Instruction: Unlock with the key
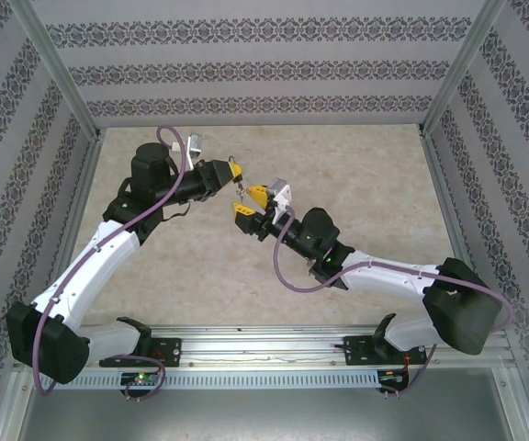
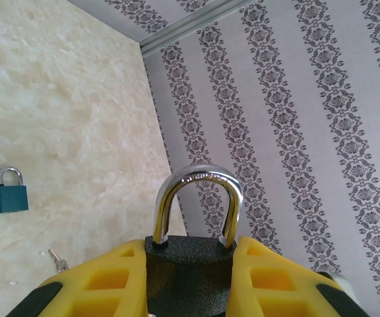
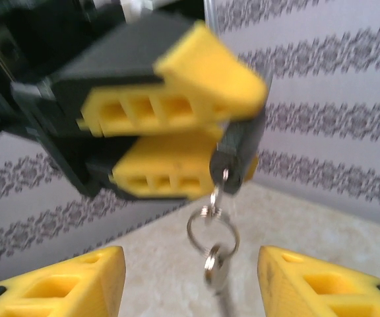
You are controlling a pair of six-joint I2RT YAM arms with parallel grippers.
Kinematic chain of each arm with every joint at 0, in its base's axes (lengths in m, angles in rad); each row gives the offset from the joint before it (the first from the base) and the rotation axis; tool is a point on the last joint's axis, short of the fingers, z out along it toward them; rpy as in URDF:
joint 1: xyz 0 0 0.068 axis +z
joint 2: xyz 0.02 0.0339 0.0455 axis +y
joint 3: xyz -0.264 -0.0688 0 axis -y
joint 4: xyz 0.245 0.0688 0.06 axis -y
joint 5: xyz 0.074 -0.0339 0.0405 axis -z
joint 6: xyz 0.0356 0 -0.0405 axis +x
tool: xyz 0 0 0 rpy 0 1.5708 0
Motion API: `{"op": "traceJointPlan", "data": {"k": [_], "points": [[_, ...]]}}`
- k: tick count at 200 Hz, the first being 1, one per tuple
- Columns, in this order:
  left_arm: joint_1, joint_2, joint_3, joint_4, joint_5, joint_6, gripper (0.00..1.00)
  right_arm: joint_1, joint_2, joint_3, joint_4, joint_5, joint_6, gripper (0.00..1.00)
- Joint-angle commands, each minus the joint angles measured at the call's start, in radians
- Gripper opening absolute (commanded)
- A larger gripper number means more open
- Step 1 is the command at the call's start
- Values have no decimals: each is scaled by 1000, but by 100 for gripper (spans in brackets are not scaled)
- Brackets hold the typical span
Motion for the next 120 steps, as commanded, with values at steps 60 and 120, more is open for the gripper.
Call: {"op": "traceJointPlan", "data": {"k": [60, 120], "points": [[1, 4, -7, 100, 60, -36, 17, 13, 46, 61, 171, 66, -88, 54], [1, -3, -19, 114, 81, -41, 17, 7, 86, 121, 157, 92, -74, 51]]}}
